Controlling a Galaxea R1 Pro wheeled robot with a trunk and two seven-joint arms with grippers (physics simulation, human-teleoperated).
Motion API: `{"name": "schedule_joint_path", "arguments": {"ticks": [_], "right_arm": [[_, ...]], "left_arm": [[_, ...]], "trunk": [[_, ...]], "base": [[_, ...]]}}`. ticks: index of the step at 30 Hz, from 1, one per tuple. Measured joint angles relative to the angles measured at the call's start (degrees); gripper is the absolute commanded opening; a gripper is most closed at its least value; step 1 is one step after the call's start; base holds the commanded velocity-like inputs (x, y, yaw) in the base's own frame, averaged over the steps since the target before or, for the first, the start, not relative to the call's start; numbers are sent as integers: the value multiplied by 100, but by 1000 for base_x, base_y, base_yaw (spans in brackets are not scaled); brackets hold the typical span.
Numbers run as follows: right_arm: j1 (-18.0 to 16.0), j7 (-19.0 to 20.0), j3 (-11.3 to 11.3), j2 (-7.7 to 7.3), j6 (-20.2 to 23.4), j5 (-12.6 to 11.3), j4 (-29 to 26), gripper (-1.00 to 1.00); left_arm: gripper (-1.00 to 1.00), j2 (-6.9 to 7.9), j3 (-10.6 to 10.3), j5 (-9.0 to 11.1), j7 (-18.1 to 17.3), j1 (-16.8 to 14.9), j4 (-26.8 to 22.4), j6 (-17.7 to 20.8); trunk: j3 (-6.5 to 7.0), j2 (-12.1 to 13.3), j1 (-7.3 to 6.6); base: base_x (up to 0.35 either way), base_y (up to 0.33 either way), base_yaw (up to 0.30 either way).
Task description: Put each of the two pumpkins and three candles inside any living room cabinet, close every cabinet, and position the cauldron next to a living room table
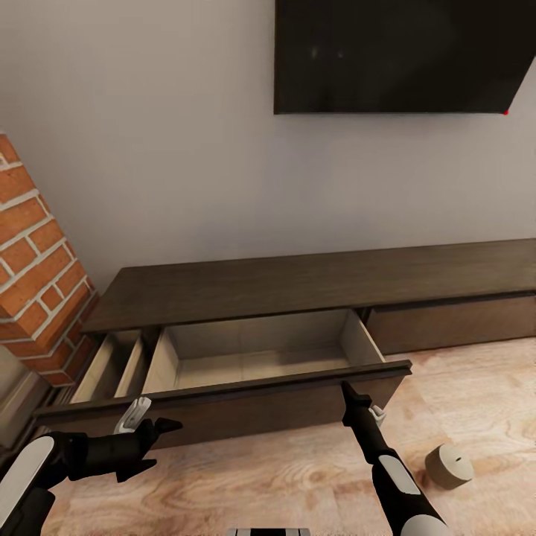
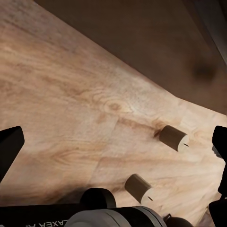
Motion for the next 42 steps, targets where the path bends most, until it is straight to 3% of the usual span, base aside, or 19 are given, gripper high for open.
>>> {"name": "schedule_joint_path", "arguments": {"ticks": [25,26,27,42], "right_arm": [[0,-6,-33,0,8,-14,-4,-100],[0,-5,-32,0,8,-14,-4,100],[2,40,375,4,33,38,2,100],[0,45,393,4,47,27,1,100]], "left_arm": [[100,-7,0,0,0,0,0,0],[100,-7,0,0,0,0,0,0],[100,-8,-2,0,0,-2,2,0],[100,-6,-1,0,0,-1,1,0]], "trunk": [[0,0,-1],[0,0,0],[0,-1,-1],[0,-1,0]], "base": [[-43,0,0],[-50,0,0],[-60,0,0],[-68,0,0]]}}
